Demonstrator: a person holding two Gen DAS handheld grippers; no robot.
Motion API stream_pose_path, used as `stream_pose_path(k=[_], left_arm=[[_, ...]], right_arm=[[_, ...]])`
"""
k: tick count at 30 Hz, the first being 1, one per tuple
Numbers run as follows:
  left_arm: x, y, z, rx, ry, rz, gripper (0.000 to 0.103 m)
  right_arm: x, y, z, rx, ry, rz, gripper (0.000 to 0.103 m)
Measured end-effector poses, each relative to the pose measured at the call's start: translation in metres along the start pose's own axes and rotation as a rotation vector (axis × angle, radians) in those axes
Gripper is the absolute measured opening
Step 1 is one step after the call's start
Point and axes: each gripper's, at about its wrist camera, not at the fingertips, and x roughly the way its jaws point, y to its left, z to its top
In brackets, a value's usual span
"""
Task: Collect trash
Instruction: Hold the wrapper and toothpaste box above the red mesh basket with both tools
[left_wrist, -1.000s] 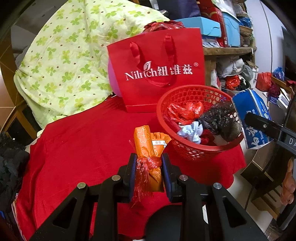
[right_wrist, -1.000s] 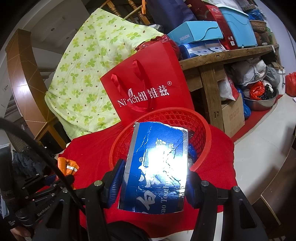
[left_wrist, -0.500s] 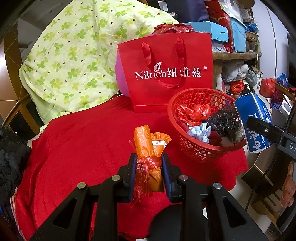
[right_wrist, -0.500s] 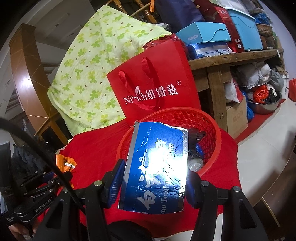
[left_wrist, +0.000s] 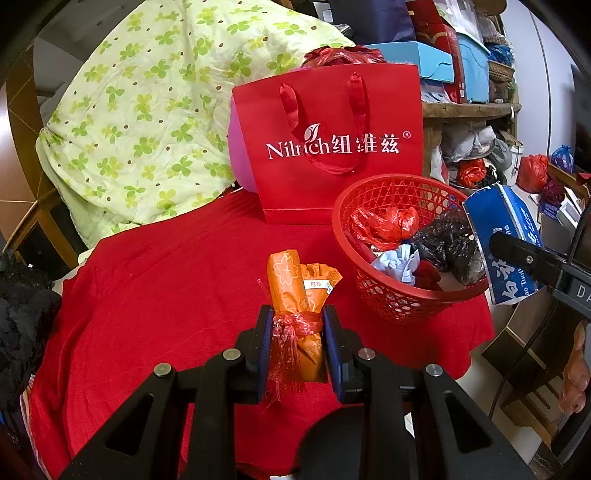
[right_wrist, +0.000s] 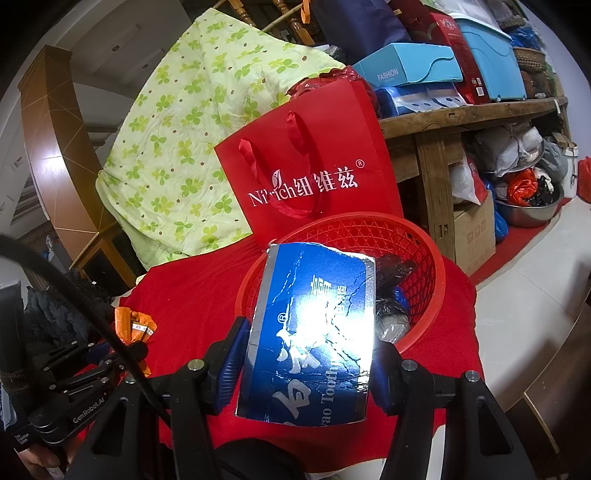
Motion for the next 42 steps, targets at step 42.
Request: stream_pose_path(k=[42], left_arm=[[0.0084, -0.0069, 0.0009, 0.025, 0.015, -0.031, 0.028]], right_arm=[[0.0023, -0.0067, 0.0024, 0.009, 0.0, -0.006, 0.061]])
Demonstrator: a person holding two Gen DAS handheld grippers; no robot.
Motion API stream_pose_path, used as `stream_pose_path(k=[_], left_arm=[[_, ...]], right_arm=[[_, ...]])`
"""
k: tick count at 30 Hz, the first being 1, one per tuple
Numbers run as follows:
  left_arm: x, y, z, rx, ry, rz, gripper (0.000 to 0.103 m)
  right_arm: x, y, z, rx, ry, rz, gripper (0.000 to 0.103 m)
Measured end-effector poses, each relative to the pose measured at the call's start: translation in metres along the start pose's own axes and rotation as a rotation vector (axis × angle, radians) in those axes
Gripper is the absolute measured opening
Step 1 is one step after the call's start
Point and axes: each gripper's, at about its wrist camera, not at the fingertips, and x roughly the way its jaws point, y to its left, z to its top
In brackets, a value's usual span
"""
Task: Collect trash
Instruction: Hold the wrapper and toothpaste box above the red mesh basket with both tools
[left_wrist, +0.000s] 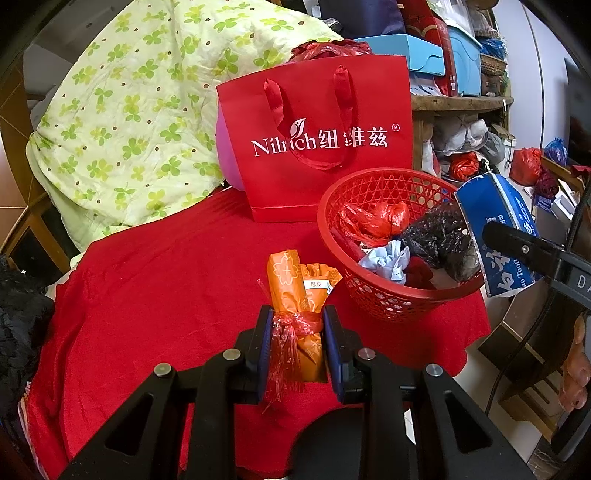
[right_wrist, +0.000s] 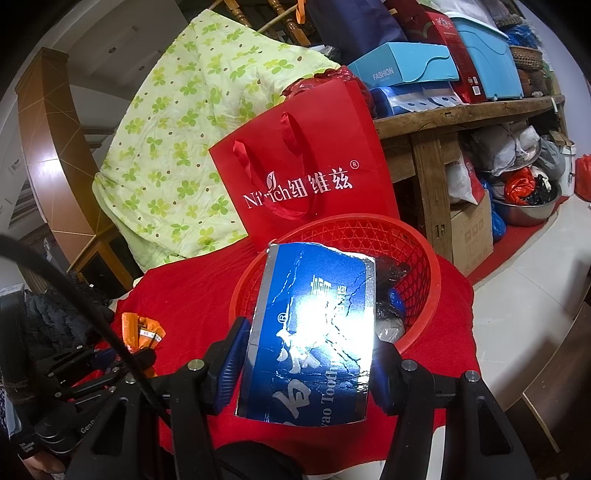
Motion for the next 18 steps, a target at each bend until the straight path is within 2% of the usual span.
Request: stream_pose_path(k=[13, 18], left_arm=[[0.009, 0.003, 0.004, -0.004, 0.007, -0.008, 0.028], [0.014, 0.004, 0.009, -0.001, 0.007, -0.01, 0.028]], right_arm=[[0.002, -0.002, 0.002, -0.005, 0.001, -0.005, 0.061], [0.008, -0.004, 0.013, -0.006, 0.0, -0.011, 0.061]])
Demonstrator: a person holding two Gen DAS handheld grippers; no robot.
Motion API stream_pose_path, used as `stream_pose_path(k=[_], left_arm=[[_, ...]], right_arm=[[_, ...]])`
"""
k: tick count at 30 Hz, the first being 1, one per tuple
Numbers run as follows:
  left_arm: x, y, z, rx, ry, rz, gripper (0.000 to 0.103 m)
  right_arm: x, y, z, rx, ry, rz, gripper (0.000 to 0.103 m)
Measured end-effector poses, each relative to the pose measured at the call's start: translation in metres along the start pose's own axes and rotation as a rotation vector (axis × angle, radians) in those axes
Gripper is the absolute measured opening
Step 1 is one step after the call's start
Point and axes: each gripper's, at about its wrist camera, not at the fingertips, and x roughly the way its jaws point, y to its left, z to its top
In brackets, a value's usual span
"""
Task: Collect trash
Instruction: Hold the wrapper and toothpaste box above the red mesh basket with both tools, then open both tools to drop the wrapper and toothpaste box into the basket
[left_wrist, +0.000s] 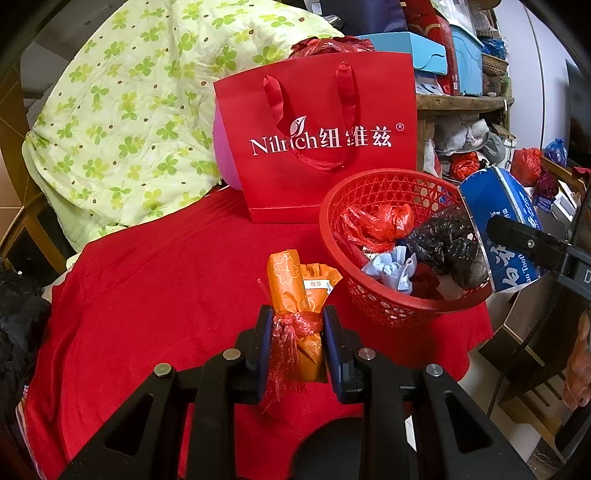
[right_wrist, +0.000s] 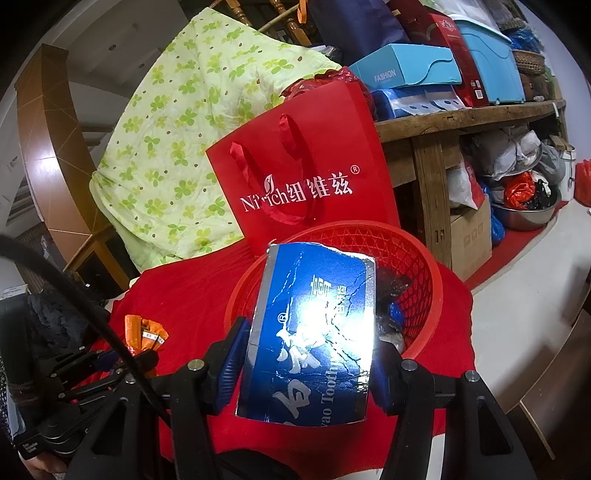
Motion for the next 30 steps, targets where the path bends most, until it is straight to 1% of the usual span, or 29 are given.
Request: stream_pose_path(k=[24, 30], left_arm=[[0.037, -0.019, 0.033, 0.019, 0.012, -0.027, 0.028], [0.046, -0.023, 0.045, 0.013, 0.008, -0.087, 0.028]], right_arm=[[0.026, -0.021, 0.03, -0.013, 0.015, -0.033, 0.061], [0.039, -0.028, 0.043, -0.006, 0.02, -0.022, 0.061]])
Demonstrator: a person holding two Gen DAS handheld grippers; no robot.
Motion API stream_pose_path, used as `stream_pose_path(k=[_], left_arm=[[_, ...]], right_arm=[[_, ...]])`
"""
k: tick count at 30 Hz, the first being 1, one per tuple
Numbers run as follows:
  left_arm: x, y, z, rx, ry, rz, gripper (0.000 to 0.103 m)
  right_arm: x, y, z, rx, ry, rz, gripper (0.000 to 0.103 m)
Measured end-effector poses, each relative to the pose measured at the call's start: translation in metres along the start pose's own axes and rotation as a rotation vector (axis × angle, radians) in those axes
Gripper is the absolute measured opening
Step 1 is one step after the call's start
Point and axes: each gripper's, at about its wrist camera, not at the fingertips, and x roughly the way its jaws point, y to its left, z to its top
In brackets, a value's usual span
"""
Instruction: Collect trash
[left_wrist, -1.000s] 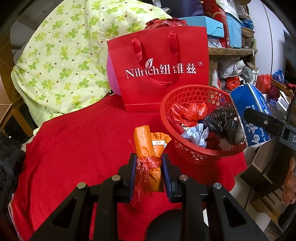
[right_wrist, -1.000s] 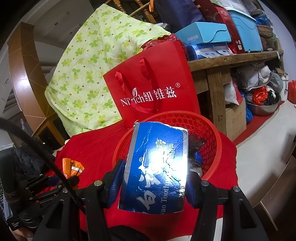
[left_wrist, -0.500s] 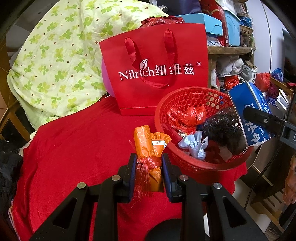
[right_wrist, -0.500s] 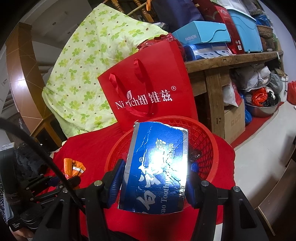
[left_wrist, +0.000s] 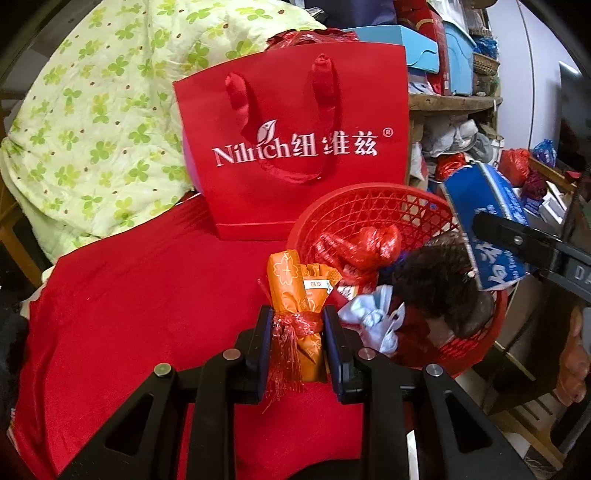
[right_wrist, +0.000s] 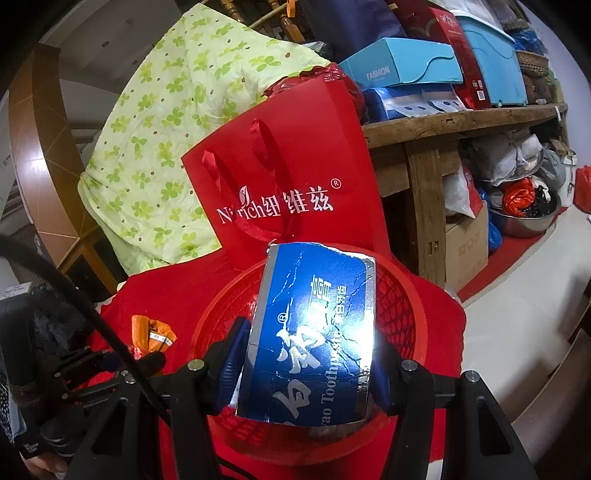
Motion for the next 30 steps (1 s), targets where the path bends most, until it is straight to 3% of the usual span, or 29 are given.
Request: stream_pose_path(k=[9, 11, 13, 16, 24, 30], left_arm=[[0.021, -0.006, 0.022, -0.027, -0.034, -0.142, 0.03], [0.029, -0.007, 0.026, -0.022, -0.046, -0.166, 0.039], [0.036, -0.006, 0.028, -0.037, -0.045, -0.197, 0.068], [0.034, -0.002, 0.023, -0.048, -0.053, -0.208, 0.07], [0.012, 0.017, -0.008, -0.028, -0.04, -0.134, 0.072], [-0.013, 0.036, -0.033, -0.056, -0.038, -0.077, 0.082]], right_arm=[[0.037, -0.003, 0.026, 0.005, 0.01, 0.013, 0.062], [0.05, -0.01, 0.03, 0.044, 0.028, 0.038, 0.063], [0.058, -0.018, 0.03, 0.101, 0.038, 0.093, 0.069], [0.061, -0.029, 0.026, 0.177, 0.042, 0.13, 0.072], [0.026, -0.035, 0.006, 0.2, -0.007, 0.097, 0.072], [-0.012, -0.021, -0.011, 0.199, -0.007, 0.118, 0.072]])
